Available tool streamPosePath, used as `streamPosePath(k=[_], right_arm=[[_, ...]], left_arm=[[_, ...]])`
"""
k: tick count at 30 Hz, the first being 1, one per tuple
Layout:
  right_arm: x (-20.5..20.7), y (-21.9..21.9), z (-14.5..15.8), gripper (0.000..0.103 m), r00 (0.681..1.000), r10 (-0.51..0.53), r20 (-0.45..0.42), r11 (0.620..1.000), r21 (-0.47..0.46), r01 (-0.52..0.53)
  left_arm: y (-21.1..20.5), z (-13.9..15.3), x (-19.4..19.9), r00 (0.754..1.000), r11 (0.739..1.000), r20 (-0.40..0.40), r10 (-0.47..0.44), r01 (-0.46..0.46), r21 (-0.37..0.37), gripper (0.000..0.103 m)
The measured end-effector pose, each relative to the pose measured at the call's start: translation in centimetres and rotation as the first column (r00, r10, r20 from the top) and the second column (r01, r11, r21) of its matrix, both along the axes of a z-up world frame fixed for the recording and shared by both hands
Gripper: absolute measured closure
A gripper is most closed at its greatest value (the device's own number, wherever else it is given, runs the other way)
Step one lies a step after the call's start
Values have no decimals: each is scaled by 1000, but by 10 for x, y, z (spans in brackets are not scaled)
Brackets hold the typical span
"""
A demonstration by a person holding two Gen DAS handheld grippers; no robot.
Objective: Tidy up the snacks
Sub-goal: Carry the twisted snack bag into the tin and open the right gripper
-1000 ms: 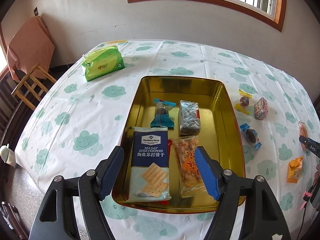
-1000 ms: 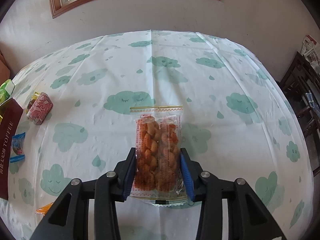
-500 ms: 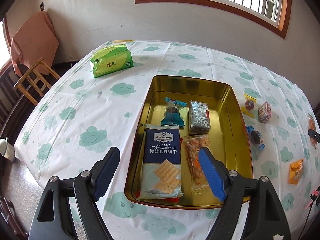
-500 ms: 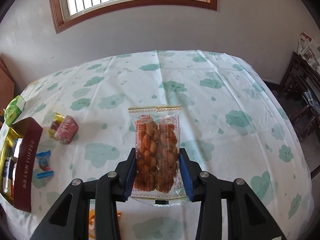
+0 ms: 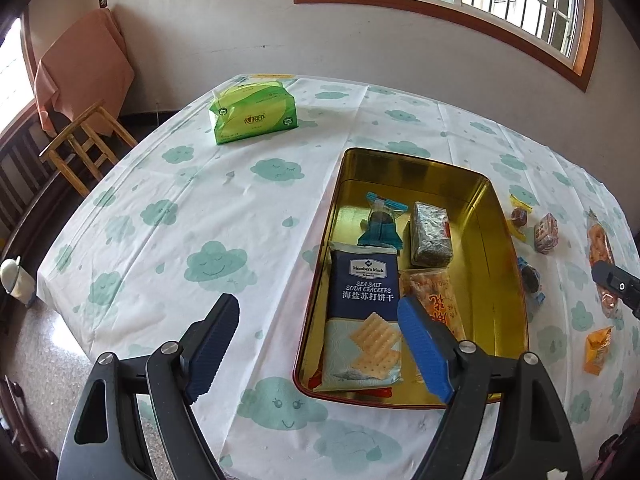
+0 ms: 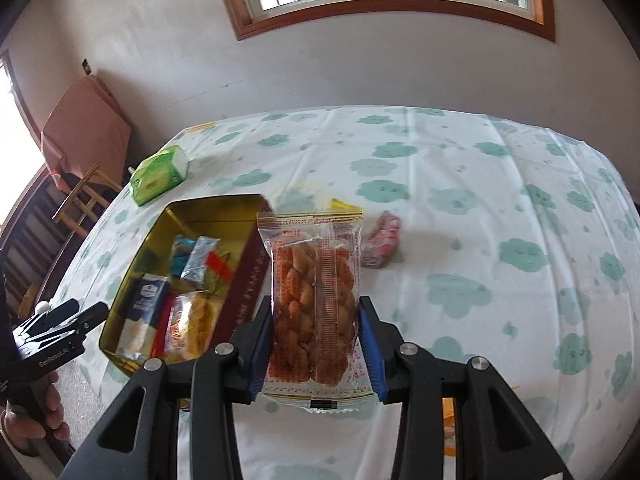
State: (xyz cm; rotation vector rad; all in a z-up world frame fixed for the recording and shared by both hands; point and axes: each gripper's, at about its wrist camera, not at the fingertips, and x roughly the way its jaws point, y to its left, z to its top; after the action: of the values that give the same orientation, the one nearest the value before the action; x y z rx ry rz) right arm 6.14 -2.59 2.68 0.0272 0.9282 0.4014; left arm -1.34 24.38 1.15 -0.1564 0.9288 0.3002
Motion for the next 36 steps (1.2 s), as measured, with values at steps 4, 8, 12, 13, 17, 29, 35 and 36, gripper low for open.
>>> streamPosePath(k=[4, 8, 12, 13, 17, 29, 35, 36], right_arm=[[-11, 40, 0, 63, 997, 81, -6, 997, 1, -81], [-20, 71, -1, 63, 990, 142, -12, 990, 3, -142], [-24, 92, -1, 63, 984, 175, -15, 985, 4, -175], [-25, 97, -2, 63, 983, 183, -18, 983, 7, -183], [-29, 112, -6, 63, 978, 209, -24, 978, -4, -209], [-27, 134, -27, 63, 971, 230, -68, 972, -32, -233], [-25, 141, -38, 63, 970, 231, -80, 970, -54, -236], [-25, 142, -39, 62, 970, 232, -78, 970, -60, -237]], left_arm=[[10, -2, -4, 1000, 1000, -8, 26, -26, 5, 24], [19, -4, -8, 999, 999, -15, 49, -49, 3, 24], [26, -7, -12, 998, 998, -22, 67, -67, -1, 24], [27, -7, -13, 997, 998, -23, 68, -68, -3, 24], [32, -9, -16, 997, 997, -26, 78, -78, -7, 24], [44, -12, -24, 994, 994, -33, 104, -105, -15, 24], [44, -12, -24, 994, 995, -37, 102, -103, -16, 24], [44, -12, -24, 994, 994, -40, 104, -104, -16, 24]])
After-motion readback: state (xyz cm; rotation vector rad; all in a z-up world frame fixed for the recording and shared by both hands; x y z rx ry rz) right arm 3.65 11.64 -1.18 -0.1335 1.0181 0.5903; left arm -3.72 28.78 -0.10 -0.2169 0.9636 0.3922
